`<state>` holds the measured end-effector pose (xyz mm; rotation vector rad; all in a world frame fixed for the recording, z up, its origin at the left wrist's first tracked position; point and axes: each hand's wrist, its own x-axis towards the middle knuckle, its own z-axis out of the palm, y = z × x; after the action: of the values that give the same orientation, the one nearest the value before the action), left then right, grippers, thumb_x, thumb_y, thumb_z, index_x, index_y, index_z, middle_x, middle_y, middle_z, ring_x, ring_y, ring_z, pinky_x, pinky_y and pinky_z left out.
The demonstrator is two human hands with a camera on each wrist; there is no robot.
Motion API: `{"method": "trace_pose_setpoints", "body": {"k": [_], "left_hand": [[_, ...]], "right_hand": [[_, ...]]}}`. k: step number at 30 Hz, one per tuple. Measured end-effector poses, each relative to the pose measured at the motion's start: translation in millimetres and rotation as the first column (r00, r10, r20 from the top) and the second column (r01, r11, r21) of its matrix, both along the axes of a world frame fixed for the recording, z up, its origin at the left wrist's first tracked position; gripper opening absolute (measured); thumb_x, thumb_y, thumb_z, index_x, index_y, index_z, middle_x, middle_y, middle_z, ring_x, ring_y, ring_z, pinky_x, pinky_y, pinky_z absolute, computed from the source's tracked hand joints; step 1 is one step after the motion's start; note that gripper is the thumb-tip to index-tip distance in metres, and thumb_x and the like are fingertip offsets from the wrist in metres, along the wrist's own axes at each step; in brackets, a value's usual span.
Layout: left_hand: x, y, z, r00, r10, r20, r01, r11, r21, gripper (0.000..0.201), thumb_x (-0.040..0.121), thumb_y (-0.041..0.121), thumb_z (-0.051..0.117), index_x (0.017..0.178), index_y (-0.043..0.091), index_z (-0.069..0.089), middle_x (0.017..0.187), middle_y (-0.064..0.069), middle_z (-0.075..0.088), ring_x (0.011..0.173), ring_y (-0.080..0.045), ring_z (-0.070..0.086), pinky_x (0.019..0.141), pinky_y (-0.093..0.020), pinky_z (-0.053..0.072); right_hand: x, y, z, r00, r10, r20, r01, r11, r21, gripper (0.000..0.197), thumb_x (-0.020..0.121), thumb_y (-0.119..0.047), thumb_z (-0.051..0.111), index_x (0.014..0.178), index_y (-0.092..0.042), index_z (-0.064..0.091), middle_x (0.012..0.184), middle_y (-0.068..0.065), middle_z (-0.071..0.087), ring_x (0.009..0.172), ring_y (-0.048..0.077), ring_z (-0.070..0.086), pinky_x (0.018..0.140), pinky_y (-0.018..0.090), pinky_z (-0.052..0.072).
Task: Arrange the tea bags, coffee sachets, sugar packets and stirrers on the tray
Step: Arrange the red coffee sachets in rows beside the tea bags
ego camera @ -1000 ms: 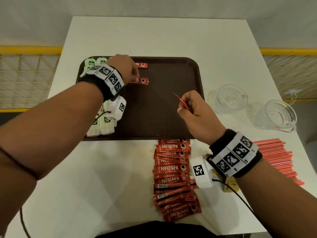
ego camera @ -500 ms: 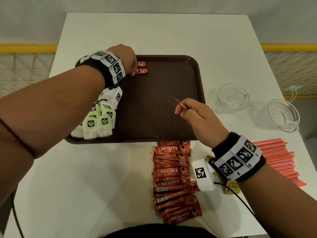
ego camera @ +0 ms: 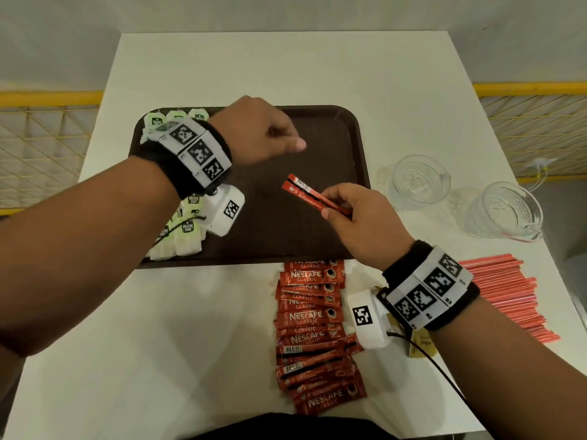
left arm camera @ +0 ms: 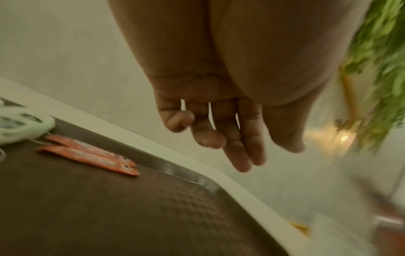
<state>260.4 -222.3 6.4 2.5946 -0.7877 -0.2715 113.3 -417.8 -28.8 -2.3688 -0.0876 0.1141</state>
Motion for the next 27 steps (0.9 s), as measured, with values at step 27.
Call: {"method": "trace_pose_setpoints", "body": {"k": [27], "left_hand": [[-27, 40, -32, 0.973, 0.229, 0.015, -0.222, 0.922, 0.317, 0.013, 0.090, 0.030, 0.065, 0.097, 0.024, 0.074, 0.100, 0.005, 0.069, 0.095, -0.015, 0.060, 0.083, -0.031, 0.049]], "right_hand": [[-44, 10, 0, 0.843, 0.404, -0.355, -0.530, 0.738, -0.418, 0.027, 0.086, -0.047, 0.067, 0.105, -0.029, 0.069, 0.097, -0.010, 0.068, 0.089, 0.013, 0.063, 0.080, 0.035, 0.055]]}}
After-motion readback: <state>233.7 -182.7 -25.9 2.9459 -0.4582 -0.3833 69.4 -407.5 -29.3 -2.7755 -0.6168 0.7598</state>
